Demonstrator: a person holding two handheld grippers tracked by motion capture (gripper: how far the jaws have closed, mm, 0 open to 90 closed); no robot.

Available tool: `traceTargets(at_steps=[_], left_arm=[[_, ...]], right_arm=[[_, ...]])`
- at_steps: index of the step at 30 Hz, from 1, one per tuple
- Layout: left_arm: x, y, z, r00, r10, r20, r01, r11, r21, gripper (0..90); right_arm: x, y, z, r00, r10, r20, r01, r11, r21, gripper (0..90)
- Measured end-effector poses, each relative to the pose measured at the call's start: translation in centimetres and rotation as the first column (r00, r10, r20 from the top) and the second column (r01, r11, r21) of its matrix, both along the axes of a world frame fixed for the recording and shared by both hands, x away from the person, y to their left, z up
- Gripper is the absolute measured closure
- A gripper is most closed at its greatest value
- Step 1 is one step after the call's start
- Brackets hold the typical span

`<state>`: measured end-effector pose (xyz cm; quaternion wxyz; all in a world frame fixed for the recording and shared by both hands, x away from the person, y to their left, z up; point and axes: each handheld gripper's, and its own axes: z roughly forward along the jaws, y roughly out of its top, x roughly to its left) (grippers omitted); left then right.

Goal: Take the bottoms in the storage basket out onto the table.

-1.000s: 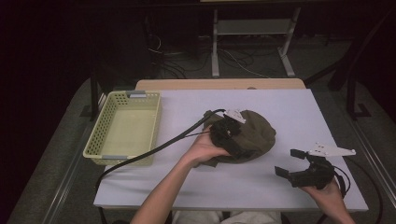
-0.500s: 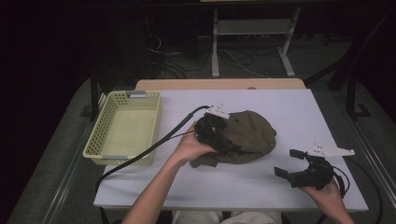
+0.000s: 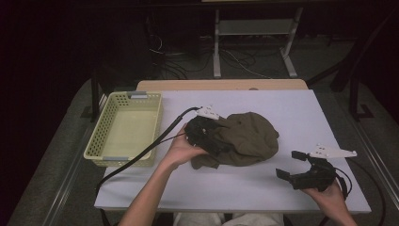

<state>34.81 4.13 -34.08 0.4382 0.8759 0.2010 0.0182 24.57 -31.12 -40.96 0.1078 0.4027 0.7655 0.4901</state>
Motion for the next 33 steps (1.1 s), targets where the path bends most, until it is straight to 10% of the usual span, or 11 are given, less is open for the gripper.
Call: traceTargets(at_steps=[21, 33], left_arm=[[-1.1, 4.5, -0.6, 0.9947, 0.103, -0.004, -0.103, 0.9944, -0.021, 0.0], [-2.8, 7.9, -1.1, 0.9805, 0.196, -0.005, -0.196, 0.9795, -0.046, 0.0]], right_arm=[[0.0, 0.2, -0.1, 0.9999, 0.01, -0.005, -0.01, 0.9999, -0.006, 0.5], [0.0, 0.3, 0.0, 0.9999, 0.012, -0.004, -0.012, 0.9999, -0.006, 0.5]])
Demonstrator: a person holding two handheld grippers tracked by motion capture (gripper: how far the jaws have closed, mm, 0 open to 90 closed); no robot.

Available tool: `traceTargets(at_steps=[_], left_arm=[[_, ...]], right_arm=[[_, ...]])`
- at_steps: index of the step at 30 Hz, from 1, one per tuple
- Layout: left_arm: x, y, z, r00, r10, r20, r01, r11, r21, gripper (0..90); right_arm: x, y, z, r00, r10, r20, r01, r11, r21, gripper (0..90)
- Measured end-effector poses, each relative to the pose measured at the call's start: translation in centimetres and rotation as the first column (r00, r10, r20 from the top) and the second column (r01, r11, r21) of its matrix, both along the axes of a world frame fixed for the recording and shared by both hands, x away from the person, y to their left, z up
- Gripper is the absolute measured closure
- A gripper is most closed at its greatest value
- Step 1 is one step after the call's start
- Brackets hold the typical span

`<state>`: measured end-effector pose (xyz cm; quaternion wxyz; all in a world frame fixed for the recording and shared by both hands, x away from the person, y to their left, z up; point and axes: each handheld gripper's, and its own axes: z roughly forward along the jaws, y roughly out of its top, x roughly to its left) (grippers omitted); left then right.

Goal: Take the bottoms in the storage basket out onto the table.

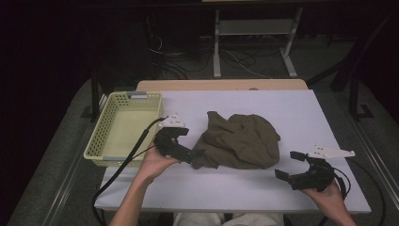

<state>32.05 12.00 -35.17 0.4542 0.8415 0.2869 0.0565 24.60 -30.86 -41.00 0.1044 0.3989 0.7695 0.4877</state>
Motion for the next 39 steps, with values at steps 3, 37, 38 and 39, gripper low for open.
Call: traceTargets(at_steps=[3, 37, 38, 39], left_arm=[[-0.4, 0.9, -0.2, 0.9997, 0.024, 0.002, -0.024, 0.9997, -0.01, 0.0], [-5.1, 4.9, -5.9, 0.9854, 0.168, 0.027, -0.167, 0.9854, -0.031, 0.0], [-5.1, 4.9, -5.9, 0.985, 0.17, 0.029, -0.169, 0.985, -0.033, 0.0], [-5.2, 5.0, -5.8, 0.9852, 0.168, 0.032, -0.167, 0.9852, -0.037, 0.0]], right_arm=[[0.0, 0.0, 0.0, 1.0, 0.001, 0.001, -0.001, 1.0, 0.0, 0.5], [-0.1, 0.1, 0.0, 1.0, 0.007, -0.006, -0.007, 1.0, 0.0, 0.5], [-0.1, 0.1, 0.0, 1.0, 0.007, -0.004, -0.007, 1.0, -0.001, 0.5], [-0.1, 0.1, 0.0, 1.0, 0.007, -0.003, -0.007, 1.0, -0.002, 0.5]])
